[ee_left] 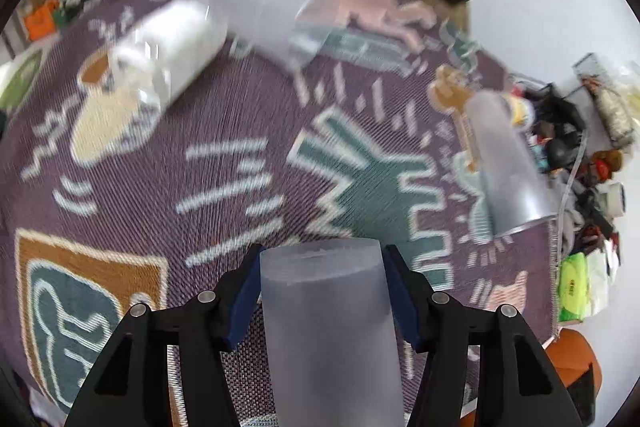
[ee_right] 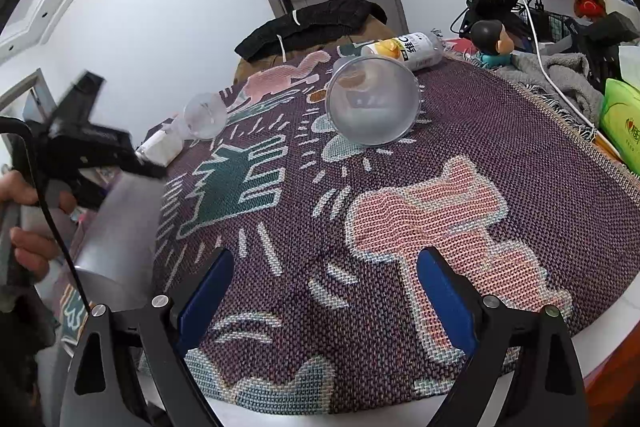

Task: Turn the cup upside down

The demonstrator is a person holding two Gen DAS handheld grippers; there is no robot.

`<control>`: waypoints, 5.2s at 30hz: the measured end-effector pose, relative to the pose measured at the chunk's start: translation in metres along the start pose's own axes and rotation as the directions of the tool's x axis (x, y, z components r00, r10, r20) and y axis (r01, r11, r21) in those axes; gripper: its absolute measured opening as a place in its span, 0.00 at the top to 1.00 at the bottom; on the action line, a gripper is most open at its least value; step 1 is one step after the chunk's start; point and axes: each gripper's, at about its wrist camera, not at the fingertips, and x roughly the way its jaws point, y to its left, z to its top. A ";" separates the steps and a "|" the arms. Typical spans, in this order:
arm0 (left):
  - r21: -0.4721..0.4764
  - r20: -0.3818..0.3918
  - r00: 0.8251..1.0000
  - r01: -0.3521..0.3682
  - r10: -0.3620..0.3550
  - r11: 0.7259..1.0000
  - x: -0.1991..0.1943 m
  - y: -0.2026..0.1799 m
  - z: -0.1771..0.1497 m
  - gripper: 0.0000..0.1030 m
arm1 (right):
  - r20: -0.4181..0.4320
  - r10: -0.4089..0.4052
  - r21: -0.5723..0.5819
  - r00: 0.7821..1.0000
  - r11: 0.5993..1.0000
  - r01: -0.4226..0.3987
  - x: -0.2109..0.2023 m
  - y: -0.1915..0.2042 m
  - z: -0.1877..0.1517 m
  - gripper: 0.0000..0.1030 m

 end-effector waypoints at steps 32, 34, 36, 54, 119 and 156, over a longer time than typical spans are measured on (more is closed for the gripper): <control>0.388 0.666 0.745 -0.295 -0.044 0.873 -0.055 -0.076 -0.063 0.43 | 0.007 -0.014 -0.050 1.000 0.999 0.014 -0.002 0.008 -0.003 0.09; 0.389 0.655 0.755 -0.286 -0.044 0.876 -0.049 -0.076 -0.068 0.43 | 0.003 -0.014 -0.051 1.000 0.999 0.014 -0.001 0.008 -0.003 0.09; 0.387 0.652 0.757 -0.293 -0.036 0.874 -0.044 -0.076 -0.069 0.43 | -0.001 -0.013 -0.049 1.000 0.999 0.012 0.001 0.008 -0.004 0.09; 0.340 0.700 0.714 -0.321 -0.010 0.884 -0.080 -0.056 -0.086 0.05 | -0.004 0.010 -0.061 1.000 0.998 -0.010 -0.006 0.016 0.000 0.09; 0.234 0.744 0.668 -0.266 0.004 0.935 -0.133 0.080 -0.194 0.00 | 0.095 0.058 -0.332 0.994 0.943 -0.023 -0.067 0.129 -0.032 0.00; 0.242 0.735 0.678 -0.259 -0.002 0.935 -0.129 0.078 -0.195 0.00 | 0.125 0.041 -0.337 0.991 0.941 0.004 -0.069 0.126 -0.029 0.00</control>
